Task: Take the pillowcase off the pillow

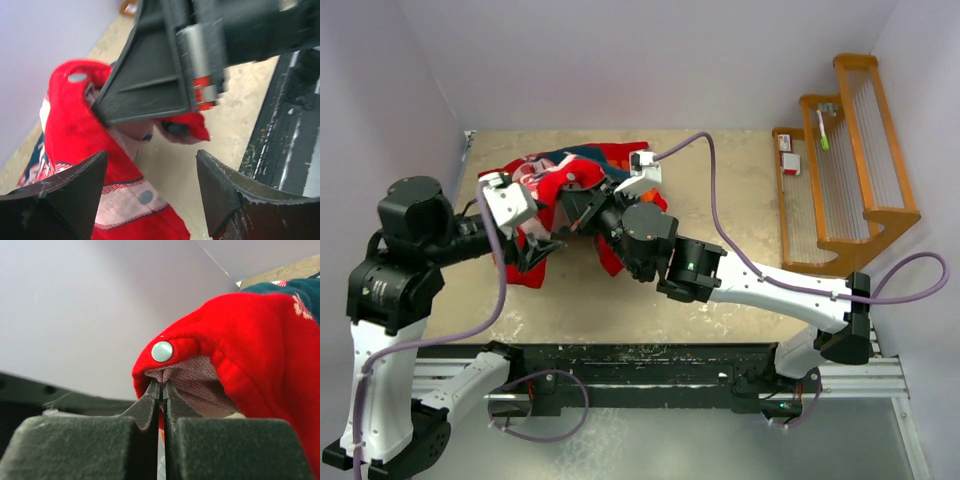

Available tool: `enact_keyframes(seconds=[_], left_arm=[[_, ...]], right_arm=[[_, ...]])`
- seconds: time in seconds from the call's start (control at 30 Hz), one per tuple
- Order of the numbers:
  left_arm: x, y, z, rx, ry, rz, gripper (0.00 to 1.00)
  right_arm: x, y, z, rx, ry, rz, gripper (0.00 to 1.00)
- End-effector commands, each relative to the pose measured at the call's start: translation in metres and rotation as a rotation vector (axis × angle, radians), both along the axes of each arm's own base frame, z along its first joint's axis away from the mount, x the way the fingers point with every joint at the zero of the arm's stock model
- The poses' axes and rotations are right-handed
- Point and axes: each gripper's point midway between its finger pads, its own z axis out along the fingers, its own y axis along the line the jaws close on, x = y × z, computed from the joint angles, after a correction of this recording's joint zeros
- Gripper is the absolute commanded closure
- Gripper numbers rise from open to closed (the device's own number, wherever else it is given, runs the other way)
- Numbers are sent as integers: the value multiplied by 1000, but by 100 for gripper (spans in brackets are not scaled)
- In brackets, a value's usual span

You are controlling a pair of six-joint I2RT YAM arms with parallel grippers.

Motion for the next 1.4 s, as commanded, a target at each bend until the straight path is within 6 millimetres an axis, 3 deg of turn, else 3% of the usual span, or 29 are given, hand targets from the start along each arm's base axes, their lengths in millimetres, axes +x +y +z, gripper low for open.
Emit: enact_keyframes(seconds=[0.0,0.2,0.27,0.37,0.47,0.53,0.6,0.67,0.73,0.77,0.87,1.03,1.2,1.37], left_arm=[[32,17,-3,53,-98,139,26],[31,13,18,-9,-148,134,24],[30,8,15,-10,-116,111,23],[30,0,-5,5,-9,61,27],[33,-3,-23,27,64,48,40],[38,0,-22,31,45,73,56],[40,3,-19,40,22,89,64],[39,4,-26,62,43,85,58],[37,5,-42,98,108,73,29],[35,5,-49,112,137,66,23],[26,3,-59,113,175,38,23],[21,1,-71,112,226,22,41],[18,-3,-88,114,276,-17,49],[19,-2,-91,131,281,-13,83]], right_arm=[[-12,-6,53,153,-86,58,100],[-16,3,37,134,-62,101,100],[-18,5,32,134,-59,113,100],[-20,7,25,135,-50,133,100],[-23,7,23,132,-49,146,100],[-24,4,22,132,-48,146,100],[-27,0,18,123,-46,156,100],[-31,-5,17,128,-44,170,100],[-32,-8,18,132,-46,171,100],[-32,-10,19,132,-47,169,100],[-32,-13,19,133,-44,165,100],[-32,-14,20,143,-48,166,100],[-33,-14,31,152,-70,167,100],[-37,-23,23,131,-61,175,100]])
